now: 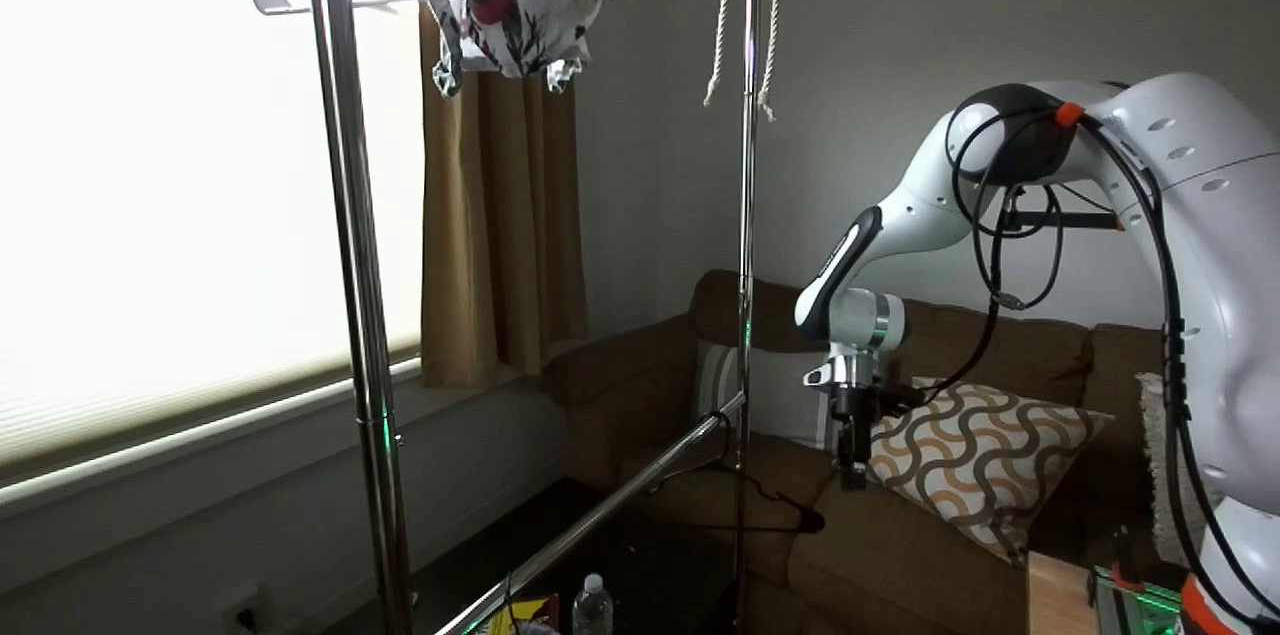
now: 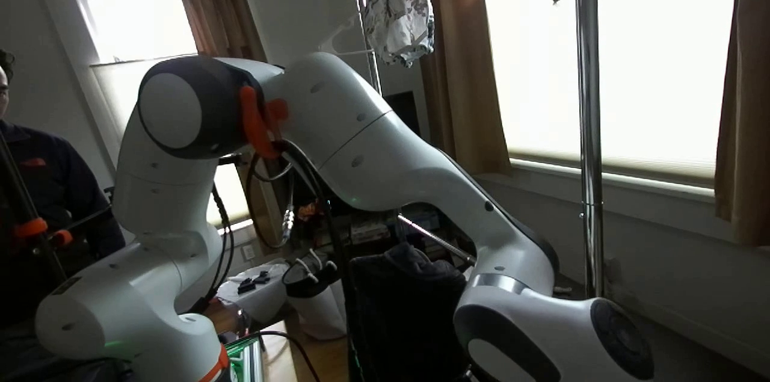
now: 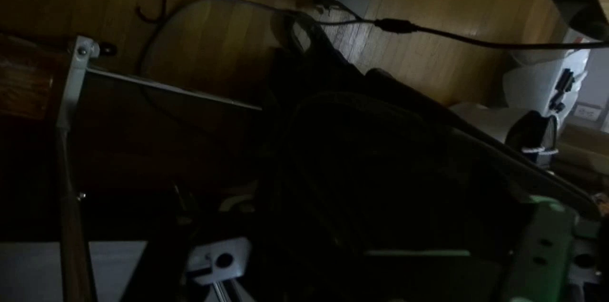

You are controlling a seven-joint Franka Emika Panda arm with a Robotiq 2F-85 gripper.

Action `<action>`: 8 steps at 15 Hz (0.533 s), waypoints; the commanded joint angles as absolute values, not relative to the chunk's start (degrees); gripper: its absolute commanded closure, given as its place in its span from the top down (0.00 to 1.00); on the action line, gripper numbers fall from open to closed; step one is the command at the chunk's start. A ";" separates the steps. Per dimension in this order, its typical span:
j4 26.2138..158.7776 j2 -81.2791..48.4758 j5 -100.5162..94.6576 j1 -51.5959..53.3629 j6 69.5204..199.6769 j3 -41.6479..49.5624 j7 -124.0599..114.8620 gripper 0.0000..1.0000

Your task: Move the black clothes hanger from the bottom rail to the top rail

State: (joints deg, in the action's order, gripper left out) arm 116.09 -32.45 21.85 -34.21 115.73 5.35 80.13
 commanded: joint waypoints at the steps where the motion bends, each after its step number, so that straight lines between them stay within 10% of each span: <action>1: 119.04 -29.88 30.52 -38.93 114.89 4.40 90.46 1.00; 8: 121.21 -29.00 36.95 -37.99 116.13 6.97 97.48 1.00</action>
